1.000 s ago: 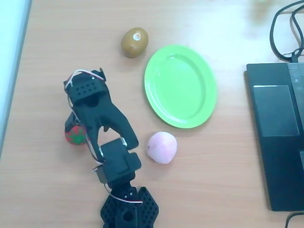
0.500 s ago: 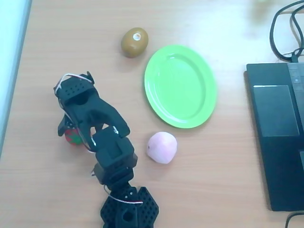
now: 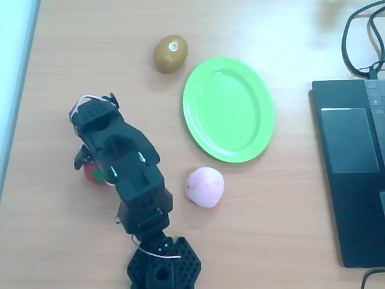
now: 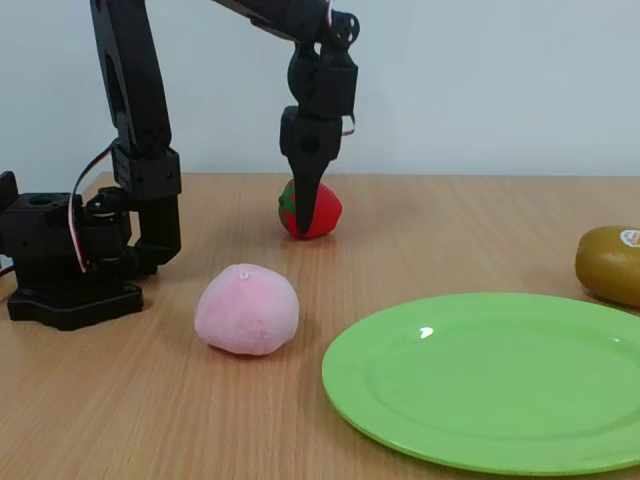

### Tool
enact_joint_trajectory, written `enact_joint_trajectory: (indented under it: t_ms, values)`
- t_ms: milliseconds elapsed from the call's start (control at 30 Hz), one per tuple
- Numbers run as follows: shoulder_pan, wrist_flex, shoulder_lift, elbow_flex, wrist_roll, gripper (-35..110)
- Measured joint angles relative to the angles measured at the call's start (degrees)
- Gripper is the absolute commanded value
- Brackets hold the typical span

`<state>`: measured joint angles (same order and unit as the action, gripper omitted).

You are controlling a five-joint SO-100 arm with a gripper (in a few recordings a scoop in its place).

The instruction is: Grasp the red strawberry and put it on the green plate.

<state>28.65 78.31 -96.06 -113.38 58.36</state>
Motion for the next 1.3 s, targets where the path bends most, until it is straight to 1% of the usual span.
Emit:
enact_joint_trajectory:
  t_ms: [33,133,200,367,433,700,767,833,1000,1133,1300]
  values:
    - [0.00,0.00,0.35,0.00,-0.18,42]
    - [0.00,0.00,1.23,0.70,-1.14,13]
    - [0.09,0.00,1.23,0.79,-0.88,7]
    - [0.18,0.00,1.93,2.11,-1.58,5]
    - [0.26,0.00,1.93,2.11,-1.93,2]
    - [0.00,0.18,2.02,2.81,-3.60,1]
    - [-0.53,0.79,2.11,4.13,-4.75,1]
    - [-0.62,4.13,2.11,7.56,-6.68,1]
    - [-3.60,8.70,-0.35,23.47,-17.75,0]
    - [-11.34,11.51,-2.11,37.53,-30.50,0]
    - [-25.49,12.04,-4.39,43.42,-44.74,0]
